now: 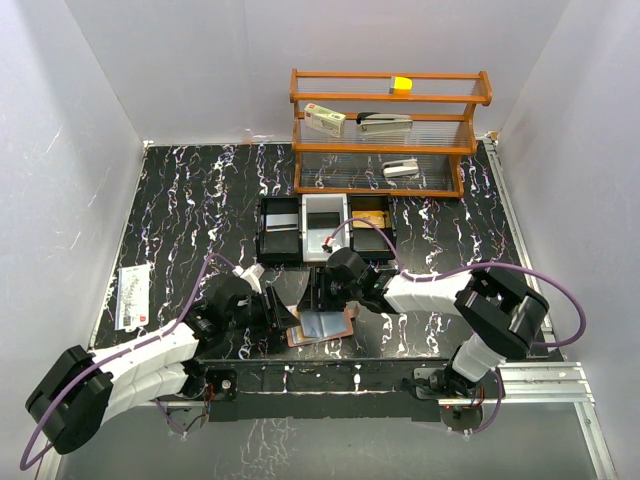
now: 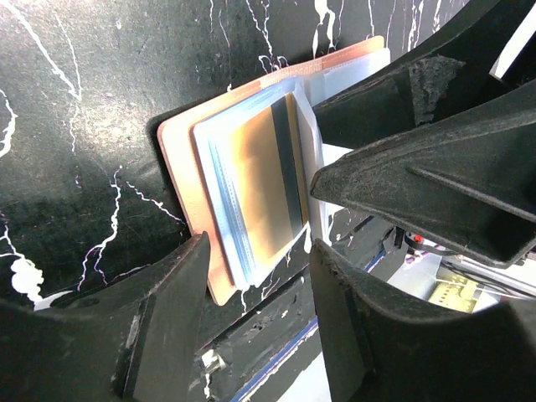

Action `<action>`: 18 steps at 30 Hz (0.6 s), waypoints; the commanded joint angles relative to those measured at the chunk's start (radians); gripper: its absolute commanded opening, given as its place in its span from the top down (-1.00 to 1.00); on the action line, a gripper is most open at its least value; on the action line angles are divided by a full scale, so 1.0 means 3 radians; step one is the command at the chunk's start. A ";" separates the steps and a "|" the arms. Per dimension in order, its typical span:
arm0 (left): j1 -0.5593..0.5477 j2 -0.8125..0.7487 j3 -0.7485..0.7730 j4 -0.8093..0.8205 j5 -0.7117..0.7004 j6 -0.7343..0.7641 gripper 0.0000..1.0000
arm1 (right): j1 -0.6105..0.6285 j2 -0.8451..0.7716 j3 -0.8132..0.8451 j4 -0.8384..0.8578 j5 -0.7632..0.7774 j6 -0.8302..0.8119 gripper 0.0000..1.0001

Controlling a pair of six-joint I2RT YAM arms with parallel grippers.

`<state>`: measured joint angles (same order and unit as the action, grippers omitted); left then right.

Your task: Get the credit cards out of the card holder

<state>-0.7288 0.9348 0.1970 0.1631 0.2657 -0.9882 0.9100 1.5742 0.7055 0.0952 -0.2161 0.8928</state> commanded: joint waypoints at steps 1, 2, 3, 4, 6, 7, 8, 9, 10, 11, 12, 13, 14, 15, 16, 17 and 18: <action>-0.0024 -0.0020 0.0105 -0.0010 -0.0031 0.0028 0.01 | -0.0025 -0.0135 -0.0034 0.0164 -0.0033 0.0001 0.08; -0.0024 -0.0033 0.0109 -0.0016 -0.0032 0.0024 0.00 | -0.0027 -0.0134 -0.0041 0.0173 -0.0043 0.0008 0.09; -0.0025 -0.0055 0.0113 -0.0013 -0.0025 0.0019 0.00 | -0.0031 -0.0135 -0.0049 0.0185 -0.0046 0.0014 0.09; -0.0025 -0.0080 0.0126 -0.0012 -0.0016 0.0018 0.00 | -0.0034 -0.0138 -0.0054 0.0193 -0.0051 0.0022 0.09; -0.0024 -0.0131 0.0174 -0.0017 0.0021 0.0030 0.00 | -0.0041 -0.0141 -0.0066 0.0213 -0.0057 0.0039 0.09; -0.0026 -0.0154 0.0206 -0.0017 0.0046 0.0041 0.00 | -0.0044 -0.0142 -0.0071 0.0223 -0.0061 0.0044 0.09; -0.0024 -0.0175 0.0234 -0.0017 0.0072 0.0057 0.00 | -0.0047 -0.0143 -0.0072 0.0224 -0.0063 0.0047 0.09; -0.0023 -0.0189 0.0264 -0.0011 0.0108 0.0070 -0.03 | -0.0047 -0.0147 -0.0075 0.0222 -0.0062 0.0047 0.09; -0.0022 -0.0195 0.0289 0.0010 0.0160 0.0084 -0.09 | -0.0047 -0.0148 -0.0076 0.0225 -0.0058 0.0046 0.09; -0.0025 -0.0192 0.0301 0.0035 0.0199 0.0083 -0.13 | -0.0050 -0.0145 -0.0078 0.0222 -0.0057 0.0046 0.09; -0.0026 -0.0177 0.0310 0.0076 0.0240 0.0076 -0.16 | -0.0051 -0.0142 -0.0081 0.0221 -0.0058 0.0046 0.09; -0.0026 -0.0151 0.0310 0.0135 0.0282 0.0065 -0.18 | -0.0052 -0.0143 -0.0084 0.0224 -0.0054 0.0047 0.09; -0.0030 -0.0110 0.0302 0.0186 0.0327 0.0051 -0.20 | -0.0052 -0.0139 -0.0086 0.0223 -0.0052 0.0049 0.09; -0.0030 -0.0053 0.0300 0.0235 0.0368 0.0048 -0.21 | -0.0052 -0.0138 -0.0090 0.0222 -0.0054 0.0050 0.09; -0.0029 0.0013 0.0303 0.0272 0.0411 0.0043 -0.21 | -0.0052 -0.0141 -0.0091 0.0227 -0.0053 0.0051 0.09; -0.0030 0.0087 0.0307 0.0309 0.0446 0.0046 -0.21 | -0.0053 -0.0142 -0.0089 0.0222 -0.0054 0.0051 0.09; -0.0033 0.0158 0.0309 0.0352 0.0479 0.0044 -0.21 | -0.0052 -0.0141 -0.0088 0.0223 -0.0050 0.0049 0.09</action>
<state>-0.7307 0.9203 0.2619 0.2115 0.3370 -0.9798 0.9001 1.5635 0.6891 0.1108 -0.2314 0.9005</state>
